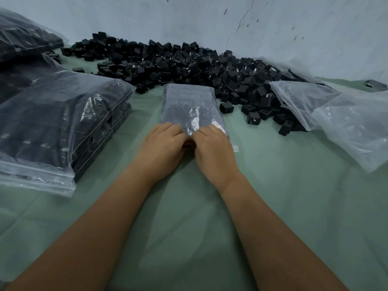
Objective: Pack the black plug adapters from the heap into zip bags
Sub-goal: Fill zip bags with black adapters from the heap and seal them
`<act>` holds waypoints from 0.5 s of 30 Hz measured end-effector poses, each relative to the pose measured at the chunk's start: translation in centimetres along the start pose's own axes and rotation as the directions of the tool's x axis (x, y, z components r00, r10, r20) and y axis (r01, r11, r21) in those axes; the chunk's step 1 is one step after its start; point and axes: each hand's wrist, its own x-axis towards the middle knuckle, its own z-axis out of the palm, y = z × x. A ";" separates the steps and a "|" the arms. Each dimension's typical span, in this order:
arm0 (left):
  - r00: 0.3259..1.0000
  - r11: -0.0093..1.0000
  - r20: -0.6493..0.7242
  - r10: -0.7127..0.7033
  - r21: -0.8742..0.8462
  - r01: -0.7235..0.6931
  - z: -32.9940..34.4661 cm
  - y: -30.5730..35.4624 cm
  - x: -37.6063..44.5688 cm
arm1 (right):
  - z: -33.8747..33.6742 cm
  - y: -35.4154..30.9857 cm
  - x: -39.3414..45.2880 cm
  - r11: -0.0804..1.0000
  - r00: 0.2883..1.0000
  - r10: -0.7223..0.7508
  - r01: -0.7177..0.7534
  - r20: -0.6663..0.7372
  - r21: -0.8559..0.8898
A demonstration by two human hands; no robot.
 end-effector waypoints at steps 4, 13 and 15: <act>1.000 0.996 -0.017 -0.017 -0.084 0.016 0.0 -0.2 0.2 | 0.1 0.0 -0.1 1.000 1.000 0.017 -0.017 -0.003 0.016; 0.999 0.989 -0.052 0.008 -0.148 -0.016 -0.4 -0.2 0.1 | 0.2 0.5 -0.1 0.999 0.999 -0.010 0.008 -0.046 -0.049; 0.998 0.989 -0.058 0.014 -0.147 -0.022 -0.4 -0.2 0.1 | 0.2 0.5 -0.2 0.996 0.998 -0.037 0.033 -0.055 -0.083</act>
